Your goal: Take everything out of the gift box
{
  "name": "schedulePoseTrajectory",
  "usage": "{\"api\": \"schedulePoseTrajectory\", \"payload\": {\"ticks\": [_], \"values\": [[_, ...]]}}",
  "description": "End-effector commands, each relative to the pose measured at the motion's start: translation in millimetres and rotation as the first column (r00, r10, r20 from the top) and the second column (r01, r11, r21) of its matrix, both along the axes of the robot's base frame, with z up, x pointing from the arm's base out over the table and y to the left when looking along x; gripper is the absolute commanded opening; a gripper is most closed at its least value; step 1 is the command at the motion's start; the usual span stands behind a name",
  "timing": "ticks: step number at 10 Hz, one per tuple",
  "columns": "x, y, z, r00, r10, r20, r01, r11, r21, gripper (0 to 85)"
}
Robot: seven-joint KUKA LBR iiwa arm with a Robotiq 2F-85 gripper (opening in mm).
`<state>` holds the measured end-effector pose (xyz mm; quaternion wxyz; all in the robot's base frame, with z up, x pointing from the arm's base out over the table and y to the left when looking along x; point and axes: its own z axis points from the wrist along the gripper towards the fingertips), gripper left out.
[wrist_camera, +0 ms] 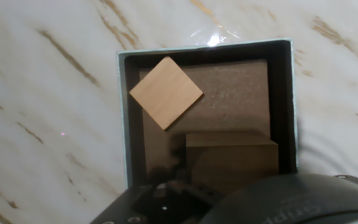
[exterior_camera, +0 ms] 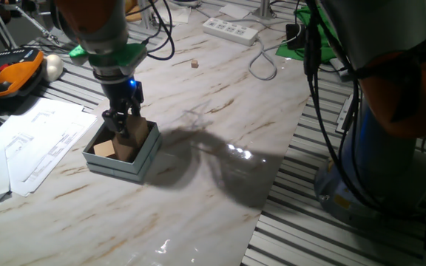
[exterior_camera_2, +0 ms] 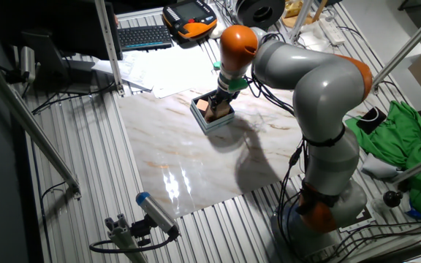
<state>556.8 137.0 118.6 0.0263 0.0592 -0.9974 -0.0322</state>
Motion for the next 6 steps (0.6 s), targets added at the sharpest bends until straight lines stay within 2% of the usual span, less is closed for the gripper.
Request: {"api": "schedulePoseTrajectory", "payload": {"ticks": [1, 2, 3, 4, 5, 6], "values": [[0.0, 0.1, -0.1, 1.0, -0.006, -0.016, 0.006, 1.0, -0.008, 0.0], [-1.8, -3.9, 15.7, 0.999, -0.019, -0.038, 0.019, 1.0, -0.013, 0.0], [-5.8, -11.7, 37.2, 0.998, -0.034, -0.047, 0.033, 0.999, -0.008, 0.0], [-9.0, -20.5, 54.7, 0.998, -0.043, -0.05, 0.042, 0.999, -0.013, 0.0], [-10.6, -30.9, 66.7, 0.998, -0.044, -0.042, 0.043, 0.999, -0.021, 0.0], [-6.6, -43.2, 74.0, 0.999, -0.027, -0.038, 0.026, 0.999, -0.026, 0.0]]}}
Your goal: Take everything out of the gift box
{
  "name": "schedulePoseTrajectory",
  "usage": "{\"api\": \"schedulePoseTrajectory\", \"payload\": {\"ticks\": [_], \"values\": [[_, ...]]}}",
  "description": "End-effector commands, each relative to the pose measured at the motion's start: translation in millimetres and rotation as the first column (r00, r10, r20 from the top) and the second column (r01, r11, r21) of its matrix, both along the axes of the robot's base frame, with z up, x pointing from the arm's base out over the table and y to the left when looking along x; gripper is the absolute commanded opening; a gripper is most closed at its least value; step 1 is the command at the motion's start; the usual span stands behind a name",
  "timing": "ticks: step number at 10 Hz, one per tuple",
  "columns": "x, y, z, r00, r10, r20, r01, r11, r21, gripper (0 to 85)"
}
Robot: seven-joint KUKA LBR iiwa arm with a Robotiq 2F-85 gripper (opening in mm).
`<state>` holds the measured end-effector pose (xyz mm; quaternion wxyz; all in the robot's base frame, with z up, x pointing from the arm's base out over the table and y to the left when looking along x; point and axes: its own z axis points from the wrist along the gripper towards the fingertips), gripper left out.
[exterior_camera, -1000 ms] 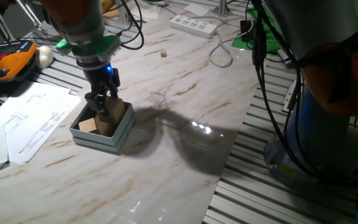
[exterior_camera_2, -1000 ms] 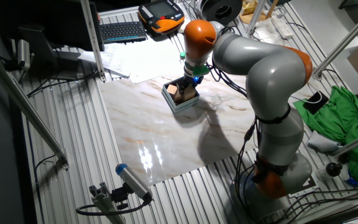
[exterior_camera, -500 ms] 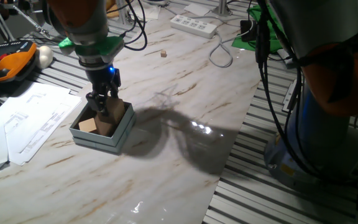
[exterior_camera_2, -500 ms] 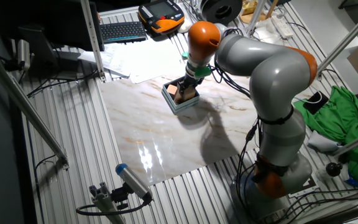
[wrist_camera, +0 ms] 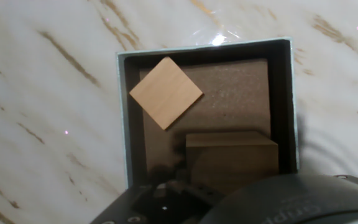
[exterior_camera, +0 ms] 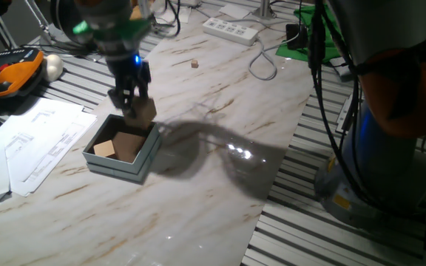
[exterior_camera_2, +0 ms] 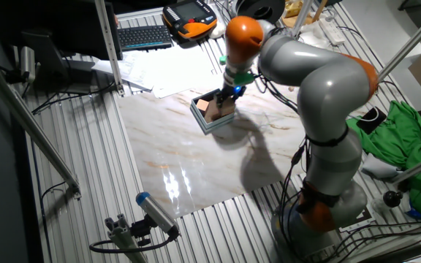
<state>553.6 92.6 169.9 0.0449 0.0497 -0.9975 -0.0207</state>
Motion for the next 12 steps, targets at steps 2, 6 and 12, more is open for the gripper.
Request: {"api": "schedulePoseTrajectory", "payload": {"ticks": [2, 6, 12], "values": [[12.6, -26.5, 24.6, 0.999, 0.033, 0.019, -0.032, 0.999, -0.021, 0.0], [30.8, -50.3, -2.4, 0.997, 0.067, 0.039, -0.065, 0.997, -0.032, 0.0], [49.8, -66.7, -45.2, 0.994, 0.096, 0.043, -0.094, 0.994, -0.055, 0.0]]}}
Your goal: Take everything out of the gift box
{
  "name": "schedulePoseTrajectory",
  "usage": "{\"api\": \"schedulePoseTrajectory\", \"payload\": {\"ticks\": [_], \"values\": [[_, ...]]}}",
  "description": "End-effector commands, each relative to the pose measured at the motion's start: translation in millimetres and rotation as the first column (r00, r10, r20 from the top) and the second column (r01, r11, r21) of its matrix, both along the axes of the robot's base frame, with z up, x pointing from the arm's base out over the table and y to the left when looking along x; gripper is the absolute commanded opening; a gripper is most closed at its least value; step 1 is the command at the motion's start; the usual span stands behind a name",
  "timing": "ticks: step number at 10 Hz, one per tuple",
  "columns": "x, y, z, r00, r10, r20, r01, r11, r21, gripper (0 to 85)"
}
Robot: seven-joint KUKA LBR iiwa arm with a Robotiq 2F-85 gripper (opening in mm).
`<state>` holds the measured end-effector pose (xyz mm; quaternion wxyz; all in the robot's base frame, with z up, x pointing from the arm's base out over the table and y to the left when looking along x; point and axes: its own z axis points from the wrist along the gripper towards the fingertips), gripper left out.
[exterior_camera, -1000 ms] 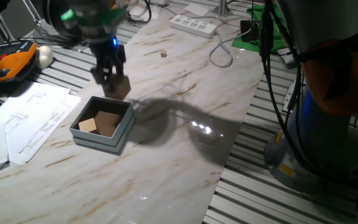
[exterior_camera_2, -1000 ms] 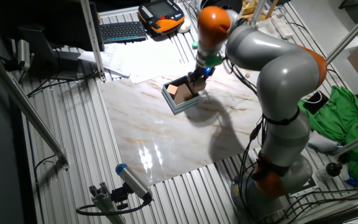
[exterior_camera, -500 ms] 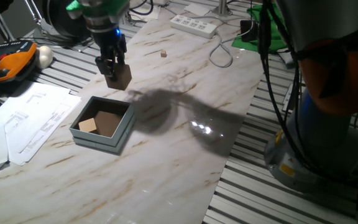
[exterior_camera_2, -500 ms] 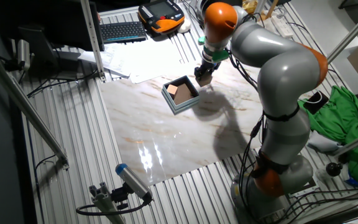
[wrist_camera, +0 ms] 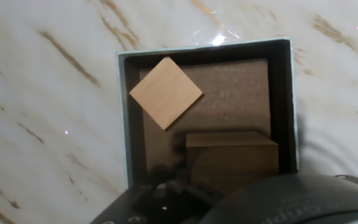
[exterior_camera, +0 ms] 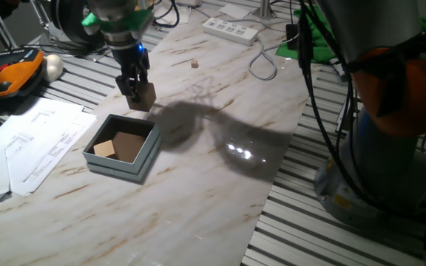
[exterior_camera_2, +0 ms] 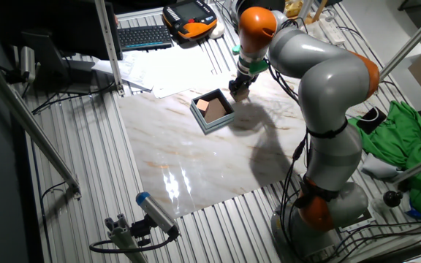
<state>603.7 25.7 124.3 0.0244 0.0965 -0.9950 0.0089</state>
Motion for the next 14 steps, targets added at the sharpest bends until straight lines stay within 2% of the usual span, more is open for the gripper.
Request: {"api": "schedulePoseTrajectory", "payload": {"ticks": [1, 3, 5, 6, 7, 8, 13, 14], "values": [[2.1, -2.3, -7.8, 1.0, 0.001, 0.004, -0.001, 1.0, -0.001, 0.0], [4.1, -8.8, -24.3, 1.0, 0.014, 0.006, -0.014, 1.0, -0.006, 0.0], [2.0, -11.6, -32.0, 1.0, 0.015, 0.004, -0.015, 1.0, -0.006, 0.0], [0.9, -11.6, -33.6, 1.0, 0.012, 0.006, -0.012, 1.0, -0.014, 17.0], [0.7, -11.4, -34.1, 1.0, 0.006, 0.003, -0.006, 1.0, -0.014, 17.0], [0.4, -10.7, -35.6, 1.0, 0.003, 0.003, -0.003, 1.0, -0.014, 34.0], [-5.7, -2.2, -48.0, 0.999, -0.014, 0.034, 0.015, 1.0, -0.011, 34.0], [-5.8, -2.0, -46.1, 0.999, -0.021, 0.03, 0.021, 1.0, -0.015, 51.0]]}}
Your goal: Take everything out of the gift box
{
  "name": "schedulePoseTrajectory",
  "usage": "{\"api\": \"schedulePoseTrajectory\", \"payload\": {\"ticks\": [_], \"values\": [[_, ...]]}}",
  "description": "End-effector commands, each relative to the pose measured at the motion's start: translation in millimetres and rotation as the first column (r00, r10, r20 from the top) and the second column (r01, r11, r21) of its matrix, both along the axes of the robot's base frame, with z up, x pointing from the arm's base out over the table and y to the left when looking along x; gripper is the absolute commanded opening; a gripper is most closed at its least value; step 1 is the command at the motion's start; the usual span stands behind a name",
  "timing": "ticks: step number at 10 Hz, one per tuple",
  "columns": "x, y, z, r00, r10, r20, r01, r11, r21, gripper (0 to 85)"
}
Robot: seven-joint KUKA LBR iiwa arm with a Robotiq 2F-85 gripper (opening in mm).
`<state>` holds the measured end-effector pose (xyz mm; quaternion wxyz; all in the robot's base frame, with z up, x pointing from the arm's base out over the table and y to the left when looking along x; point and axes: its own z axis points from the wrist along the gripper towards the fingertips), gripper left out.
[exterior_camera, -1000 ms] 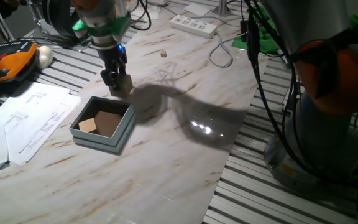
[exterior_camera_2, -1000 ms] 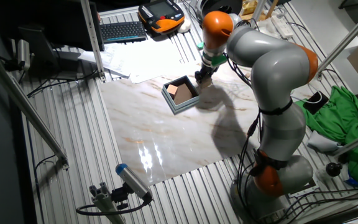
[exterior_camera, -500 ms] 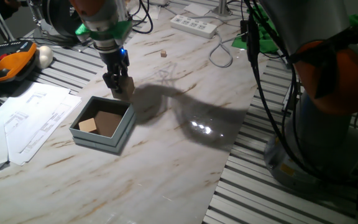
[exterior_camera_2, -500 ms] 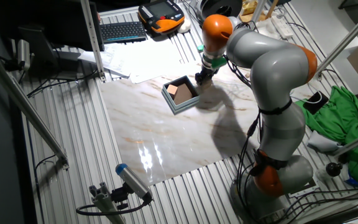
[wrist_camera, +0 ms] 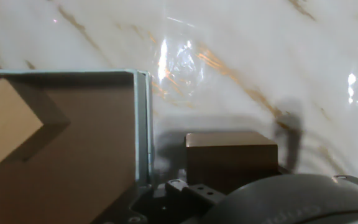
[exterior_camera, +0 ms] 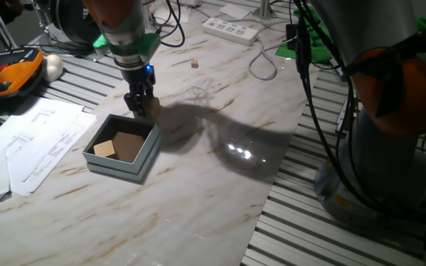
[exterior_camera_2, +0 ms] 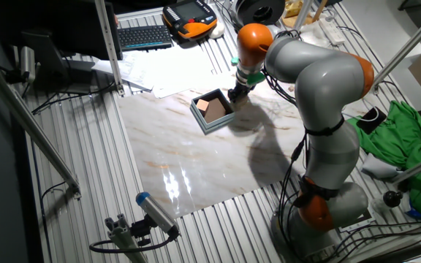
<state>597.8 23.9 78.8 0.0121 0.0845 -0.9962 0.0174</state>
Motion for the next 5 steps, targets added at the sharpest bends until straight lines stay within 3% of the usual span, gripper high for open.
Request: {"api": "schedulePoseTrajectory", "payload": {"ticks": [1, 2, 5], "values": [[0.2, 0.8, 1.6, 1.0, -0.008, -0.007, 0.008, 1.0, 0.0, 51.0], [0.0, 1.1, 2.7, 1.0, -0.015, -0.008, 0.015, 1.0, 0.003, 68.0], [0.2, 2.2, 3.5, 0.999, -0.03, -0.019, 0.03, 1.0, 0.008, 68.0]]}}
